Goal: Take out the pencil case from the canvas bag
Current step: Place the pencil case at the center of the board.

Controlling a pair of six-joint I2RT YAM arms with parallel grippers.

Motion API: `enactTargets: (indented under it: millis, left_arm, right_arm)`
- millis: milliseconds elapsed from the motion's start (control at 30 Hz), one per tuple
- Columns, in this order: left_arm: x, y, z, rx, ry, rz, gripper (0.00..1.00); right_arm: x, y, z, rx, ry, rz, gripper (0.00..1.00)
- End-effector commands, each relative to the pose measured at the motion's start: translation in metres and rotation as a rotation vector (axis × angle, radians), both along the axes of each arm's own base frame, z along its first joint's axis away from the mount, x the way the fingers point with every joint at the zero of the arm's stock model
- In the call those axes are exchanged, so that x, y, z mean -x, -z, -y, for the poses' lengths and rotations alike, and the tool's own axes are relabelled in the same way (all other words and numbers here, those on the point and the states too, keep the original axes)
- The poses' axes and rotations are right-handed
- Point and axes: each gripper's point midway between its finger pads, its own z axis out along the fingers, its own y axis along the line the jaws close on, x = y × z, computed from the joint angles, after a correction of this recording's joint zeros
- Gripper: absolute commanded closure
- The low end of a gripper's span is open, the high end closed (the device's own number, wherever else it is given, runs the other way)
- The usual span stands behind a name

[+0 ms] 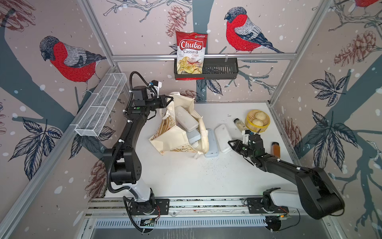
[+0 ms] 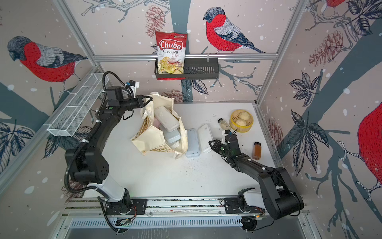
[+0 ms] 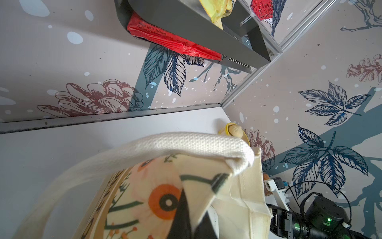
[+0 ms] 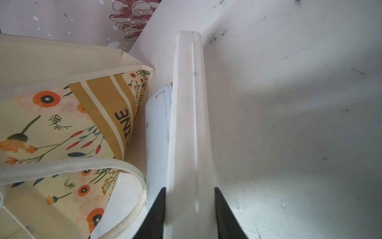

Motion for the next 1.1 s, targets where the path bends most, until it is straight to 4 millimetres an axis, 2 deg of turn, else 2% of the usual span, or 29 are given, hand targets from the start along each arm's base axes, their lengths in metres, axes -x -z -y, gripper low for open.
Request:
enactTargets:
  millis: [0, 400, 633, 867, 933, 1033, 1067]
  left_arm:
    - [-0.002, -0.007, 0.002, -0.003, 0.010, 0.042, 1.00]
    - [-0.002, -0.007, 0.004, -0.003, 0.014, 0.042, 1.00]
    - [-0.002, -0.005, 0.003, -0.005, 0.012, 0.040, 1.00]
    - [-0.003, -0.005, 0.003, -0.008, 0.011, 0.039, 1.00]
    - [-0.003, -0.004, 0.003, -0.009, 0.012, 0.039, 1.00]
    - [-0.003, -0.002, 0.003, -0.009, 0.011, 0.034, 1.00]
    - [-0.003, -0.003, 0.003, -0.010, 0.011, 0.035, 1.00]
  right_arm:
    - [0.011, 0.014, -0.001, 0.014, -0.032, -0.067, 1.00]
    - [0.015, 0.033, 0.002, 0.030, -0.036, -0.124, 1.00]
    - [0.015, 0.037, -0.002, 0.022, -0.067, -0.137, 1.00]
    - [0.018, 0.046, 0.004, 0.042, -0.075, -0.164, 0.99]
    - [0.018, 0.048, 0.006, 0.054, -0.079, -0.170, 0.94]
    - [0.019, 0.053, 0.011, 0.081, -0.070, -0.187, 0.74]
    - [0.019, 0.053, 0.012, 0.083, -0.067, -0.191, 0.70]
